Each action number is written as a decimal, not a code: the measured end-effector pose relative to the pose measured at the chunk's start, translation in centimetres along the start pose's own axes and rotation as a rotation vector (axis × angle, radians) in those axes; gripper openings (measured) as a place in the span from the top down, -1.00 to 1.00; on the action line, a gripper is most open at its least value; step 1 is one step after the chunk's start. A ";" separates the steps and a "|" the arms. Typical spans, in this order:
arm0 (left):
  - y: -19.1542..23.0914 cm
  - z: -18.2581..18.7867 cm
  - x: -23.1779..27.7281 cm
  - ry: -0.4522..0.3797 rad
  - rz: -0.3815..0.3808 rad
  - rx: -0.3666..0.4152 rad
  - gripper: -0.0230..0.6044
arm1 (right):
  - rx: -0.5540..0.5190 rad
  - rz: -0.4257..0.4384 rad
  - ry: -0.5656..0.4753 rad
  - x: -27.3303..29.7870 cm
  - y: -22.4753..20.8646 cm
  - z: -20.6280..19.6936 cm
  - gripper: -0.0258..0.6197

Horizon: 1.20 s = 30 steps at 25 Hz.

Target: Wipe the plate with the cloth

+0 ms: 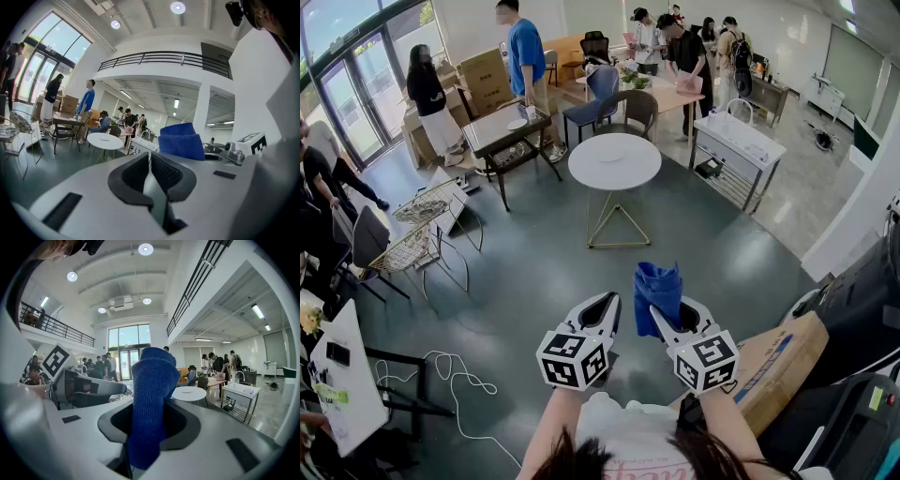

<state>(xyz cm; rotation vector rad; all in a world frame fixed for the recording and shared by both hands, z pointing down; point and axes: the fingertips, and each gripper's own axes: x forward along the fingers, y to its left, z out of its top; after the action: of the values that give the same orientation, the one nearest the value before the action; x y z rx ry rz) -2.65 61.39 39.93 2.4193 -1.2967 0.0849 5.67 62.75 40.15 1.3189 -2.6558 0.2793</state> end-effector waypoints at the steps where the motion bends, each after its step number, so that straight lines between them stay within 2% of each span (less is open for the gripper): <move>1: -0.2 -0.2 0.1 0.001 0.002 0.001 0.85 | 0.005 0.001 0.001 -0.1 -0.3 -0.1 0.51; 7: -0.9 -0.7 0.9 0.004 0.013 0.015 0.85 | 0.022 0.008 0.001 -0.4 -1.6 -0.5 0.51; 15: 0.2 0.8 2.9 -0.024 0.015 0.027 0.85 | 0.034 0.014 -0.004 1.3 -3.1 -0.1 0.51; 22: 2.4 2.0 7.5 -0.014 -0.009 0.037 0.85 | 0.043 0.002 -0.003 4.5 -6.3 0.7 0.51; 30: 6.8 5.4 13.6 -0.011 -0.030 0.041 0.85 | 0.034 0.000 0.008 10.4 -10.0 2.6 0.51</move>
<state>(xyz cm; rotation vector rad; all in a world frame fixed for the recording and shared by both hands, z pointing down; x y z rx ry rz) -1.15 45.28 40.25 2.4765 -1.2752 0.0908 7.25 48.19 40.95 1.3246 -2.6560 0.3307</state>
